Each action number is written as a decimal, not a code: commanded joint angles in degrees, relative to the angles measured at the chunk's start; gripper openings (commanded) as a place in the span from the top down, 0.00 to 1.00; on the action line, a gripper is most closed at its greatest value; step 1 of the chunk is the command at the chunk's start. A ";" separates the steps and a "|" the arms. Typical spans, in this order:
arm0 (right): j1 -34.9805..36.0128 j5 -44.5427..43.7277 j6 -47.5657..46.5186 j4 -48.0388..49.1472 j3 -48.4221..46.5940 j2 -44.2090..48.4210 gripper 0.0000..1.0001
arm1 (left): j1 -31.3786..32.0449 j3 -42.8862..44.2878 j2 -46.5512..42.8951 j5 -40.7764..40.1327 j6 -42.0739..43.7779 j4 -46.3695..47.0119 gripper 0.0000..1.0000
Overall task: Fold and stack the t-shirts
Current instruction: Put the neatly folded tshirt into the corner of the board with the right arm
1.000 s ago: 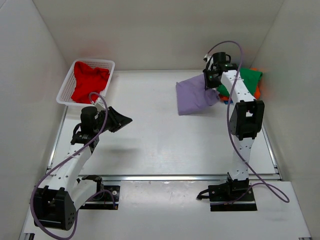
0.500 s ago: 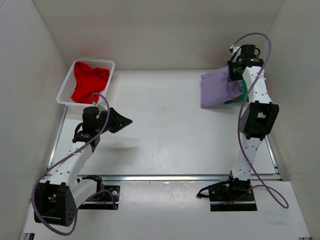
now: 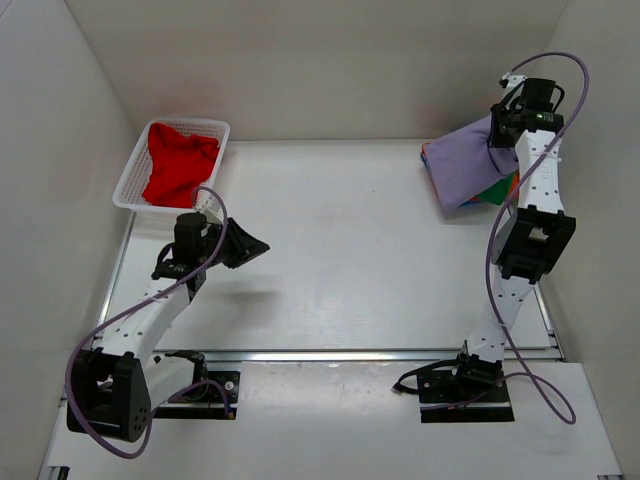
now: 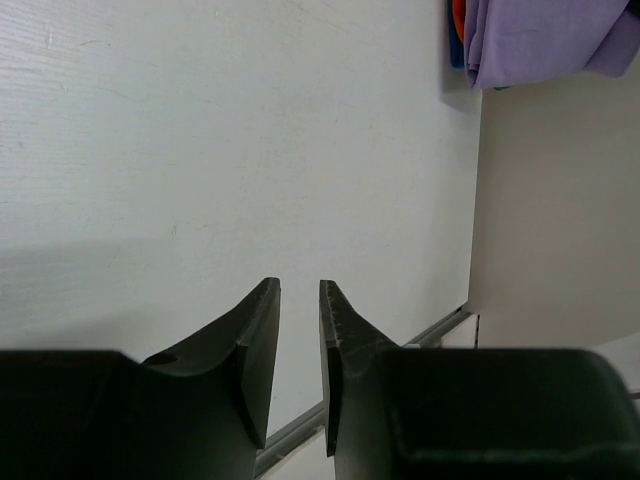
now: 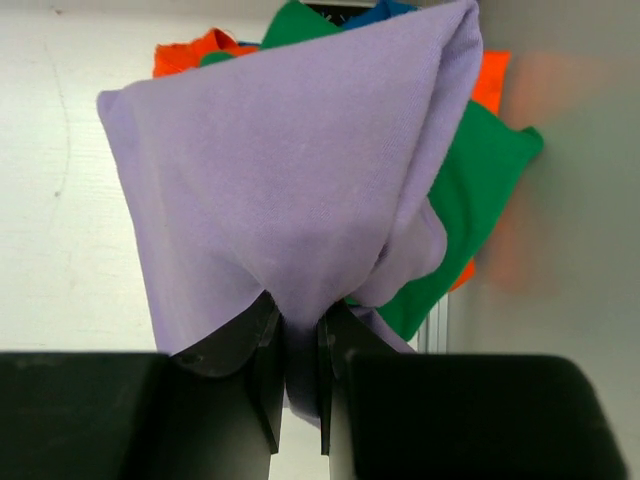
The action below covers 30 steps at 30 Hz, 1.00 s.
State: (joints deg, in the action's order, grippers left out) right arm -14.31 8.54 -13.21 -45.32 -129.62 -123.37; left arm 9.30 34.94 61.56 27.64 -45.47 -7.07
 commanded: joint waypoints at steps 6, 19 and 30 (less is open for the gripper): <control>-2.22 -2.65 5.56 8.84 -1.45 0.48 1.00 | -0.07 0.75 0.75 -1.45 1.26 -0.31 0.66; -2.92 -10.36 11.63 24.56 12.36 5.51 1.00 | 0.63 0.57 2.78 -1.45 1.09 0.66 0.66; -2.66 -20.04 14.79 24.67 8.51 -0.37 1.00 | 0.72 0.74 4.18 -2.32 1.36 1.00 0.66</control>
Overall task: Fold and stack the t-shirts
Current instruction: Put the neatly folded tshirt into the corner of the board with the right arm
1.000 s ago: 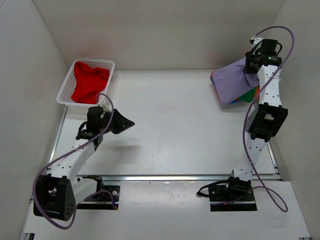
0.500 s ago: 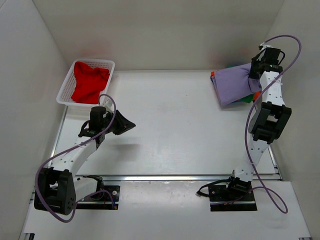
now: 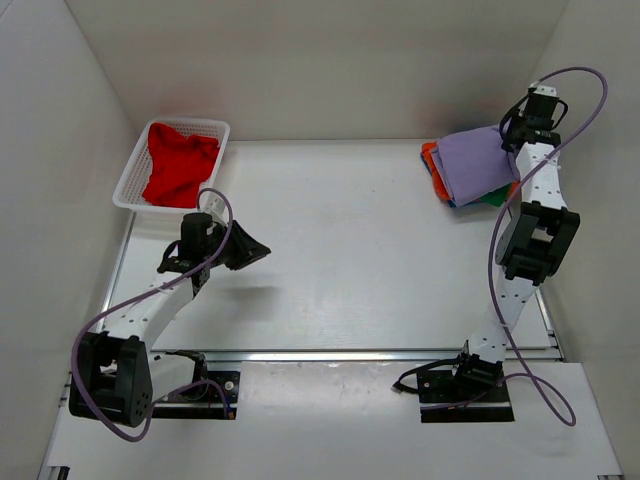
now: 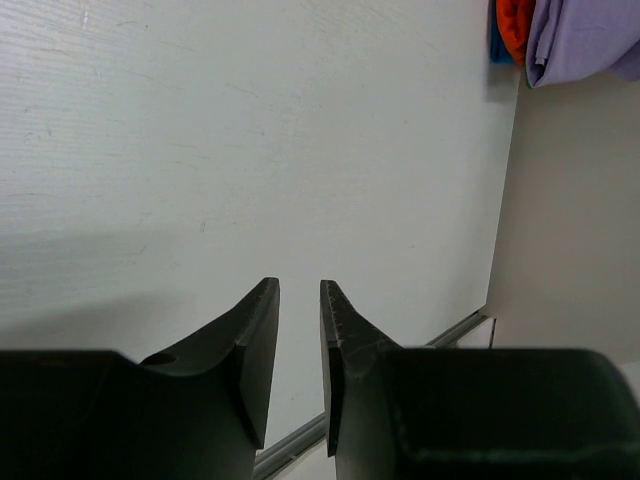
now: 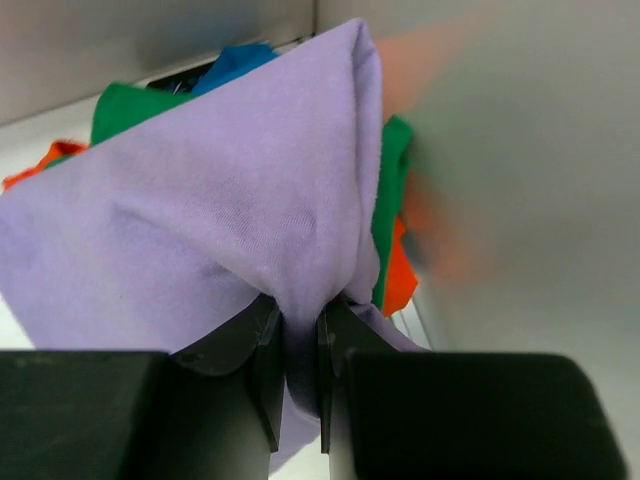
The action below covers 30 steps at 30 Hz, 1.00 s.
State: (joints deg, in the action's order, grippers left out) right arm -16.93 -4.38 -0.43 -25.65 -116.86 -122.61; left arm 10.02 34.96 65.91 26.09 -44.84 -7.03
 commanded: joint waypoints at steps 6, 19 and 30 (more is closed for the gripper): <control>0.93 -12.40 1.92 5.00 -7.41 -4.39 0.99 | 0.26 0.55 0.54 -0.51 1.33 1.13 0.67; 6.47 -21.46 -0.02 7.89 0.98 10.95 0.04 | 0.88 3.54 -1.04 2.46 6.60 -2.65 0.02; 23.67 -13.65 7.35 6.76 51.45 54.89 0.01 | 2.28 4.42 -9.73 6.26 13.28 -14.85 0.01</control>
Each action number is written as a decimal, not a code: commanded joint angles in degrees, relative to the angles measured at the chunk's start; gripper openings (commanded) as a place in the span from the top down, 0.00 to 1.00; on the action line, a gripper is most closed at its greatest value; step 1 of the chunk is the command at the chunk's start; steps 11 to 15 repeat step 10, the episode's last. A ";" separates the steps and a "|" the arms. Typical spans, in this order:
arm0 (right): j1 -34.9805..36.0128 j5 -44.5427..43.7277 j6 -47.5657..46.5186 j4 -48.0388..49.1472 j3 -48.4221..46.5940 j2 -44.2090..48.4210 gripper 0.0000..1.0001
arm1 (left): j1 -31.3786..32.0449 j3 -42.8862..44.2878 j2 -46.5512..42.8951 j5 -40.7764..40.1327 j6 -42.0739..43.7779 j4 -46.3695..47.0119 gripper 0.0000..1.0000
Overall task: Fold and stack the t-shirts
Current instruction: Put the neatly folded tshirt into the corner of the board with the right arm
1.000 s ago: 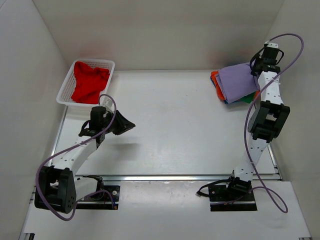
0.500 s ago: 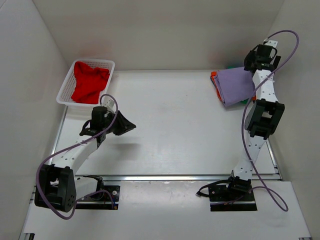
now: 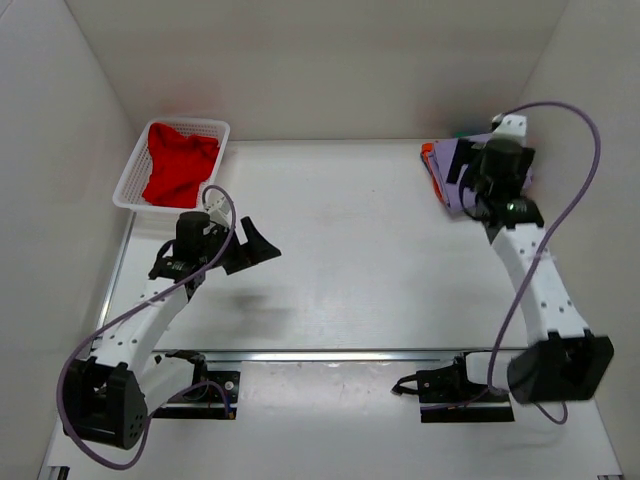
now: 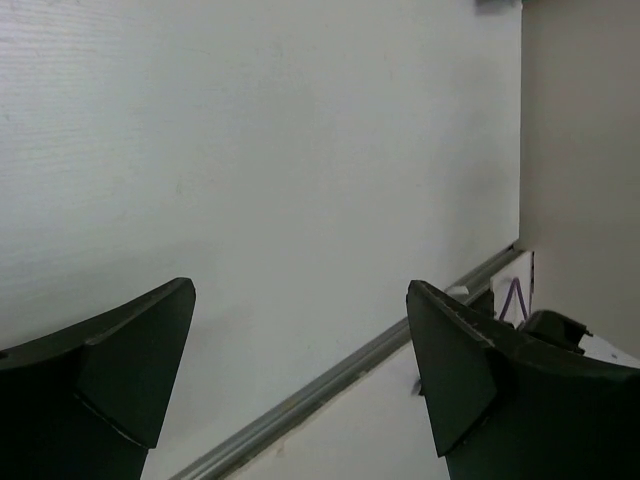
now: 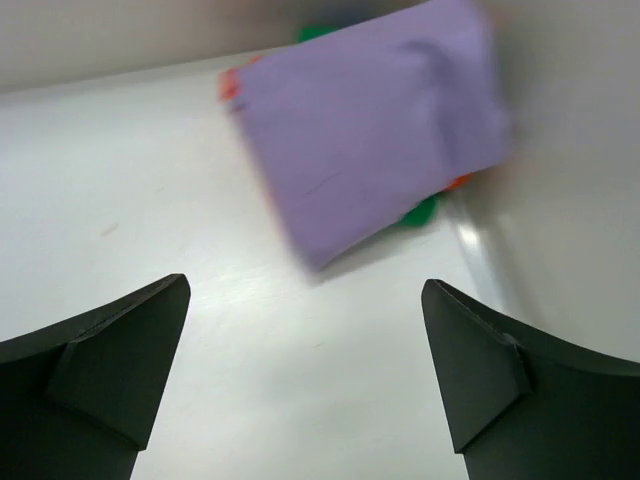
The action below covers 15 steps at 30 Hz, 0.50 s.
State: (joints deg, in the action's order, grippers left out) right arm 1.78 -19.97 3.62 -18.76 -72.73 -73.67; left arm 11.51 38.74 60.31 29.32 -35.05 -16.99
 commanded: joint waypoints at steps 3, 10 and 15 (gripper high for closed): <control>9.45 3.27 4.99 1.27 20.49 12.92 0.01 | 2.11 -1.99 -10.02 2.50 3.14 -5.77 0.02; 10.79 7.04 6.05 -8.74 26.58 18.46 0.02 | 5.87 -2.19 -13.13 -3.17 9.45 -16.02 0.01; 10.79 7.04 6.05 -8.74 26.58 18.46 0.02 | 5.87 -2.19 -13.13 -3.17 9.45 -16.02 0.01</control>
